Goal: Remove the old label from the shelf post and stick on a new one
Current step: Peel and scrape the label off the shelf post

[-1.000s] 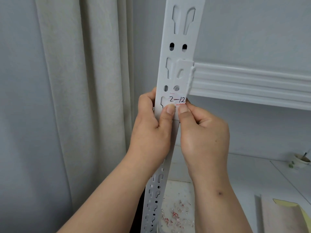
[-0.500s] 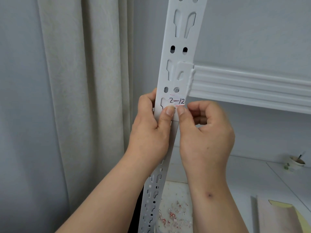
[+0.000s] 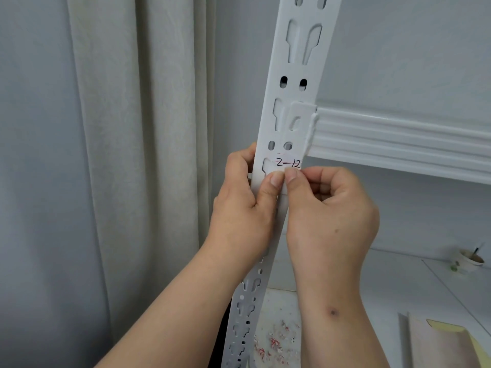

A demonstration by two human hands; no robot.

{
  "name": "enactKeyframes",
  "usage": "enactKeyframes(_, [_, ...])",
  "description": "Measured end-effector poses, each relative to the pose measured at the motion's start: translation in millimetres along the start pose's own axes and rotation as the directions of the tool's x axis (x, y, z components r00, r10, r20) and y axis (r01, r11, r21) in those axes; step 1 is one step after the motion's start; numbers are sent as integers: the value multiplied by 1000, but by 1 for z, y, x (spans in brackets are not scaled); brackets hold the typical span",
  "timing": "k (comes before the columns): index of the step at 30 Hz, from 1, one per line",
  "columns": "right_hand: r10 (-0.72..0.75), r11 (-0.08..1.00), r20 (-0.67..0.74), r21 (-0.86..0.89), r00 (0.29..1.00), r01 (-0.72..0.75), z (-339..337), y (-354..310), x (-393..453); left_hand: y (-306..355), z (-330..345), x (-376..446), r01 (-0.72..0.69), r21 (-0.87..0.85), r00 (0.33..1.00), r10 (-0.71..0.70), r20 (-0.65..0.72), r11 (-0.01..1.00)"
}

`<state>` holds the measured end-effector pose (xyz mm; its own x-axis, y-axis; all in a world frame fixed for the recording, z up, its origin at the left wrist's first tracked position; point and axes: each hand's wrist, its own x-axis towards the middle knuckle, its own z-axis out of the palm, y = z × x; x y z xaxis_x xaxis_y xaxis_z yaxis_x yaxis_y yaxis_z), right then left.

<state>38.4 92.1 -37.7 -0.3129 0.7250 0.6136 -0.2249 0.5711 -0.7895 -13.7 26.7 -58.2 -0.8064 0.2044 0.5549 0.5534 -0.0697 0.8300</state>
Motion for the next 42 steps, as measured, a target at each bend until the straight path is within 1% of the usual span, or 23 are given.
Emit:
enactKeyframes(11, [-8, 1000, -49, -1, 999, 7, 3, -5, -2, -4, -1, 1, -3, -31, 1000, 3, 7, 1000])
enactKeyframes(17, [-21, 1000, -45, -11, 999, 20, 3, -7, -2, -5, -1, 2, -19, -4, 1000, 19, 4, 1000])
enactKeyframes(21, [33, 999, -9, 38, 999, -33, 1, -8, 1, -4, -1, 2, -22, -10, 1000, 22, 5, 1000])
enactKeyframes(23, [34, 998, -6, 54, 999, -33, 1, -8, 1, -3, -1, 2, -26, -8, 1000, 26, 8, 1000])
enactKeyframes(25, [-6, 999, -26, 41, 1000, 7, 4, -7, -1, -3, -1, 2, -31, -8, 999, 31, 13, 999])
enactKeyframes(30, [-188, 982, -83, -25, 979, 186, 11, -2, -7, -3, -1, 1, -19, -20, 1000, 19, 21, 1000])
enactKeyframes(36, [-343, 937, -60, -88, 937, 337, 10, 6, -6, -3, 0, 1, -13, -22, 1000, 13, 11, 1000])
enactKeyframes(39, [-385, 918, -39, -121, 922, 379, 8, 10, -6, -3, 0, 1, -15, -14, 1000, 15, 4, 1000])
enactKeyframes(42, [-419, 902, -1, -116, 908, 416, 4, 12, -10, -4, 0, 1, -8, -12, 1000, 8, 5, 1000])
